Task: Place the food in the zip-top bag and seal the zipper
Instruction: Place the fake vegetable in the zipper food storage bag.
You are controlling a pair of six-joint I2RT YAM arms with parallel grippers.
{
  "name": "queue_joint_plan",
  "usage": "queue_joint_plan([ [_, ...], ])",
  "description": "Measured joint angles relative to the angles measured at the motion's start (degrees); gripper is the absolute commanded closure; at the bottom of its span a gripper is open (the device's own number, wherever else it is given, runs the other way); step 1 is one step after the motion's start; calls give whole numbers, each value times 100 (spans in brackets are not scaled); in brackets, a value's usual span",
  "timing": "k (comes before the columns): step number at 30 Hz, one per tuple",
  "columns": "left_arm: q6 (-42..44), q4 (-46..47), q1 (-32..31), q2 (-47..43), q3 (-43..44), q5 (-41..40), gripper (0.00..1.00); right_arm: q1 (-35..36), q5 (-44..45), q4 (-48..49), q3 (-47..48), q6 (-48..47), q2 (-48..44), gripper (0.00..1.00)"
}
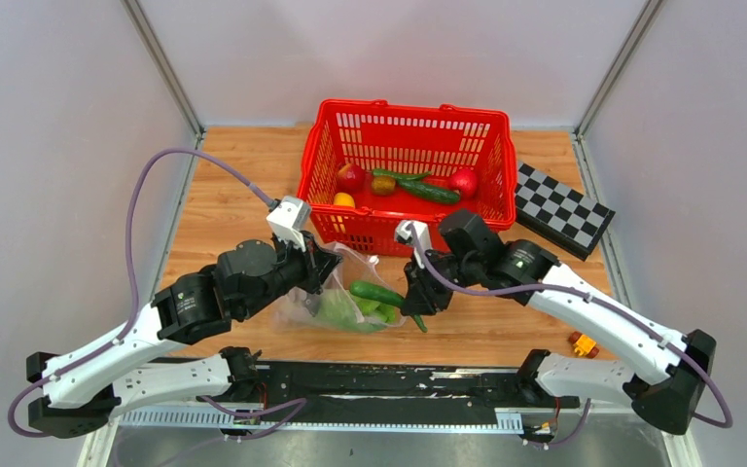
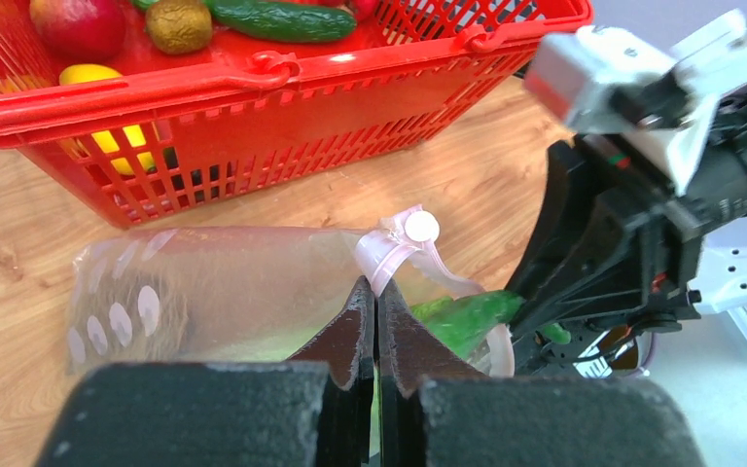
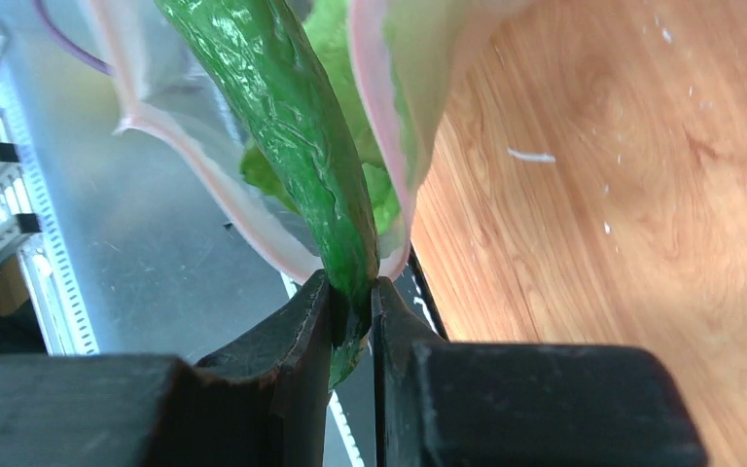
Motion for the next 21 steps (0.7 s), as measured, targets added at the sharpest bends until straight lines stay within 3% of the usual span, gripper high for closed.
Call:
queue_joint_plan([
  [16,122,26,0,264,0,393,100,857,1491,-319,1224,535,1290,89],
  [21,125,35,0,260,0,413,100,1110,1843,-310,1429,682,1652,78],
])
